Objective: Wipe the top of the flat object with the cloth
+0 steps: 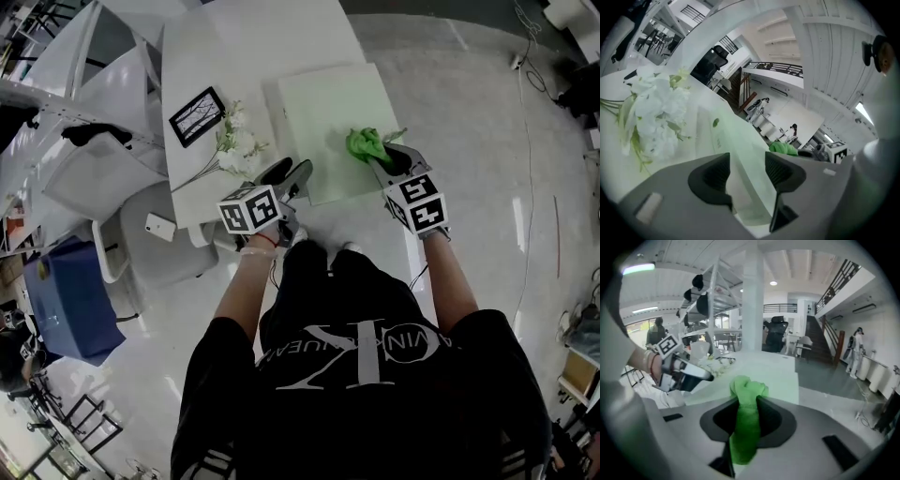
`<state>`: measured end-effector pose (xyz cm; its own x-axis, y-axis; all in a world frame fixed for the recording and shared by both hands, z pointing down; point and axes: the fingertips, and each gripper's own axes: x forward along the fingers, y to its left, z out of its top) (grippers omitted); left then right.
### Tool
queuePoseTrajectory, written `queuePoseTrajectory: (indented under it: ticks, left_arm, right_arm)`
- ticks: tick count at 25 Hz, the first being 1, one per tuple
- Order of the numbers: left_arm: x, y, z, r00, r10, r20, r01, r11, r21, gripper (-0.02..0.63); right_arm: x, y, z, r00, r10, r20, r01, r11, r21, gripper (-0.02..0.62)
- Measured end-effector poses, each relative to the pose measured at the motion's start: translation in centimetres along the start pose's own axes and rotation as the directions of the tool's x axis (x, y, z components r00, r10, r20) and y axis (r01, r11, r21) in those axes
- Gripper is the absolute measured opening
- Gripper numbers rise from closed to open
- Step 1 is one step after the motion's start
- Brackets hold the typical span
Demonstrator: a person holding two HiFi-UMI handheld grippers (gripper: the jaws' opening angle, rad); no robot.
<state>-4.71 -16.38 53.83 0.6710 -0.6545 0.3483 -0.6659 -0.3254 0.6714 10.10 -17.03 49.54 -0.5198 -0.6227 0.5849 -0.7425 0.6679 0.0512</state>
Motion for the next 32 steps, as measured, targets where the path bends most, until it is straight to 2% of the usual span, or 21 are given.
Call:
queuePoseTrajectory:
  ticks: [2, 4, 7, 9, 11, 17, 22, 26, 28, 32]
  left_arm:
    - [0.6, 0.2, 1.1, 1.0, 0.007, 0.014, -0.008, 1.0, 0.008, 0.199]
    - [1.2, 0.5, 1.4, 0.999, 0.033, -0.025, -0.032, 0.998, 0.053, 0.196]
    - [2.1, 0.8, 1.2, 0.996, 0.045, -0.081, -0.038, 0.995, 0.093, 0.19]
    - [2.4, 1.0, 1.2, 0.994, 0.054, -0.092, -0.044, 0.993, 0.11, 0.146]
    - [2.5, 1.3, 1.2, 0.992, 0.072, -0.103, -0.057, 0.988, 0.144, 0.104]
    - [2.6, 1.4, 0.9, 0.986, 0.115, -0.122, -0.086, 0.972, 0.219, 0.106]
    - [2.6, 1.6, 0.9, 0.982, 0.142, -0.124, -0.108, 0.962, 0.25, 0.106]
    - [2.5, 1.6, 0.8, 0.984, 0.138, -0.109, -0.108, 0.963, 0.245, 0.106]
    - [2.5, 1.6, 0.8, 0.984, 0.143, -0.107, -0.113, 0.962, 0.249, 0.106]
    - [2.6, 1.6, 0.8, 0.983, 0.147, -0.106, -0.116, 0.959, 0.257, 0.106]
  right_arm:
    - [0.5, 2.8, 0.4, 0.996, 0.089, -0.007, -0.09, 0.995, -0.042, 0.078]
    - [0.9, 5.5, 0.7, 0.985, 0.169, -0.024, -0.17, 0.982, -0.088, 0.078]
    - [1.7, 9.0, 0.8, 0.962, 0.266, -0.057, -0.272, 0.946, -0.178, 0.078]
    - [2.0, 10.8, 0.7, 0.944, 0.318, -0.089, -0.331, 0.912, -0.244, 0.078]
    - [2.2, 12.2, 0.6, 0.928, 0.352, -0.123, -0.373, 0.878, -0.3, 0.078]
    - [3.1, 14.5, -0.6, 0.901, 0.383, -0.204, -0.434, 0.812, -0.391, 0.078]
    - [2.9, 14.8, -1.2, 0.892, 0.398, -0.213, -0.451, 0.802, -0.392, 0.078]
    - [2.2, 14.1, -1.9, 0.887, 0.407, -0.216, -0.46, 0.805, -0.374, 0.078]
    - [1.8, 13.2, -2.2, 0.892, 0.399, -0.213, -0.451, 0.821, -0.35, 0.078]
    - [1.2, 10.6, -3.0, 0.911, 0.363, -0.193, -0.405, 0.876, -0.264, 0.078]
